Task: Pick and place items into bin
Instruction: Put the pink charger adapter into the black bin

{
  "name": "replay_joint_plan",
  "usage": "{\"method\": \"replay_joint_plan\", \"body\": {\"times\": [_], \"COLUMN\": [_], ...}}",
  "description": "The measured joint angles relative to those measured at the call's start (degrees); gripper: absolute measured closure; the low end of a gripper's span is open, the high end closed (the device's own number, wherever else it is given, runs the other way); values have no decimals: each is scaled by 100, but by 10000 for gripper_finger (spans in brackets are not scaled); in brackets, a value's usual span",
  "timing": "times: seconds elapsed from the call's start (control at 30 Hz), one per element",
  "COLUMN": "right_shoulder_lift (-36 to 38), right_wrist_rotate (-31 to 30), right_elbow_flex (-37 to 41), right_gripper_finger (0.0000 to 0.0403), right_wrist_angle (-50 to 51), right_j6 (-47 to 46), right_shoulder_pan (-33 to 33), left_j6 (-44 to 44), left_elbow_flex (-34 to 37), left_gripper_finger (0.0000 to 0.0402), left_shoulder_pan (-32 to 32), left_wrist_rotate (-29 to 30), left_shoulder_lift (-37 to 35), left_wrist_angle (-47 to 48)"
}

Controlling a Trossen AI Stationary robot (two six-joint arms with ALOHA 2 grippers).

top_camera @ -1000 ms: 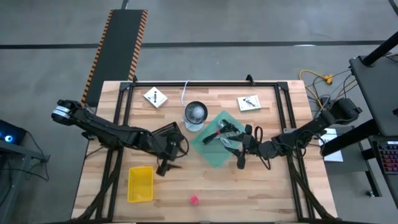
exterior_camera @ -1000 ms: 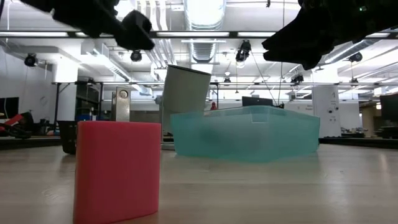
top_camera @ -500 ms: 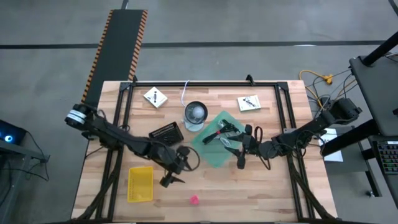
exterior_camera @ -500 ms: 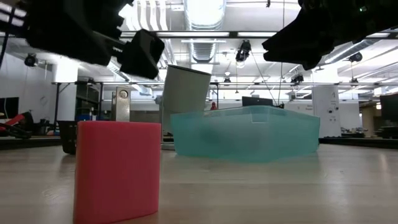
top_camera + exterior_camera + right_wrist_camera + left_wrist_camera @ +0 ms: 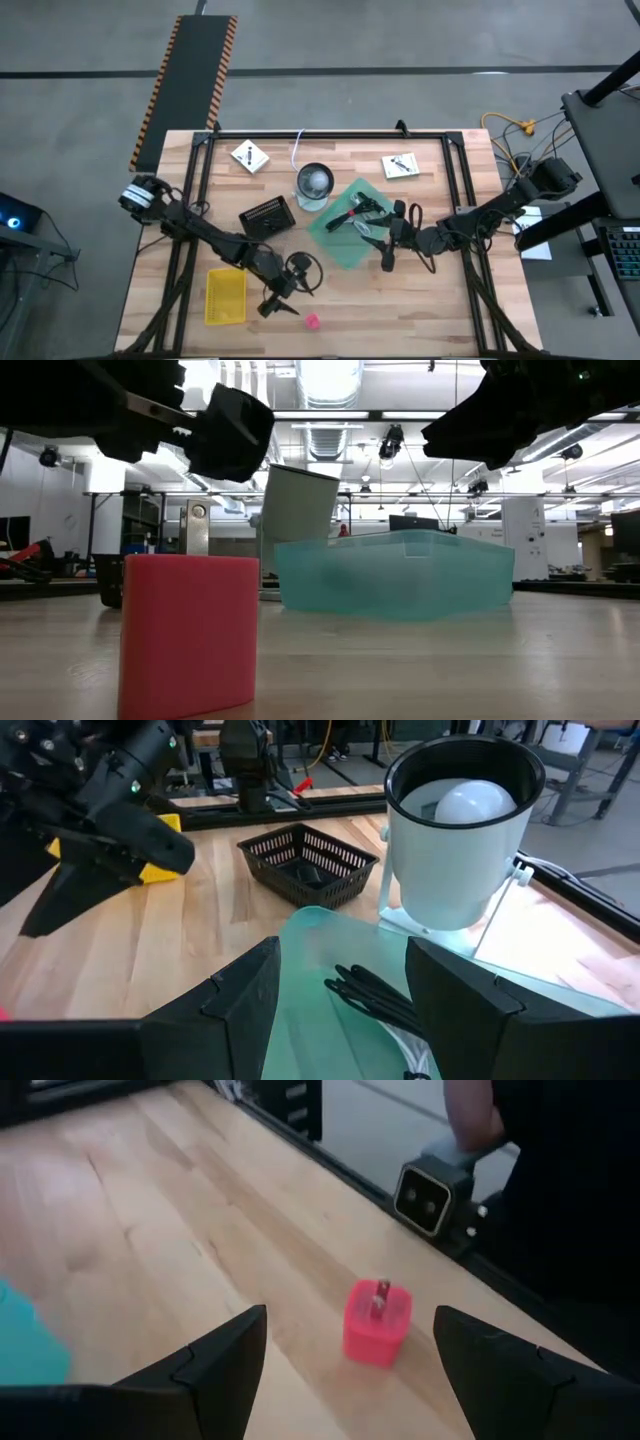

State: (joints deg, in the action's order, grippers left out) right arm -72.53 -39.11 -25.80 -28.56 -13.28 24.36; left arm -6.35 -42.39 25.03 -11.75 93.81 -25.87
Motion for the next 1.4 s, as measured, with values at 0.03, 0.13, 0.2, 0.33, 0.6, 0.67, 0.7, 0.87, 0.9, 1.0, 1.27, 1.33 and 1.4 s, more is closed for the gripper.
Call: {"method": "replay_joint_plan", "body": {"times": [0.03, 0.13, 0.2, 0.33, 0.6, 0.67, 0.7, 0.87, 0.9, 1.0, 1.27, 1.33, 1.4], "right_shoulder_lift": [0, 0, 0, 0, 0, 0, 0, 0, 0, 0, 0, 2, 0], "right_wrist_rotate": [0, 0, 0, 0, 0, 0, 0, 0, 0, 0, 0, 0, 0], "right_elbow_flex": [0, 0, 0, 0, 0, 0, 0, 0, 0, 0, 0, -2, -2], "right_gripper_finger": [202, 202, 202, 202, 202, 202, 202, 202, 202, 202, 202, 202, 202], "right_wrist_angle": [-4, -10, -24, -31, -46, -55, -56, -69, -75, -74, -74, -76, -76], "right_j6": [0, 7, 39, 86, 270, 313, 318, 331, 341, 343, 343, 343, 341], "right_shoulder_pan": [0, 0, 0, 0, -4, -4, -4, -4, -4, -4, 2, 2, 2], "left_j6": [0, -20, -20, -22, -5, -5, -5, -5, -5, -5, -3, -3, -3], "left_elbow_flex": [0, 9, 9, -6, -315, -398, -436, -472, -472, -468, -491, -546, -560], "left_gripper_finger": [132, 132, 132, 132, 132, 132, 132, 132, 132, 132, 132, 132, 132], "left_shoulder_pan": [5, 21, 39, 95, 185, 203, 204, 207, 211, 243, 278, 277, 278], "left_wrist_rotate": [0, -7, -32, -44, -46, -46, -46, -44, -44, -44, -44, -44, -42], "left_shoulder_lift": [66, 290, 481, 874, 1416, 1526, 1575, 1638, 1638, 1638, 1763, 1833, 1841], "left_wrist_angle": [-137, -480, -721, -1075, -1149, -1123, -1134, -1141, -1143, -1140, -1124, -1139, -1120]}}
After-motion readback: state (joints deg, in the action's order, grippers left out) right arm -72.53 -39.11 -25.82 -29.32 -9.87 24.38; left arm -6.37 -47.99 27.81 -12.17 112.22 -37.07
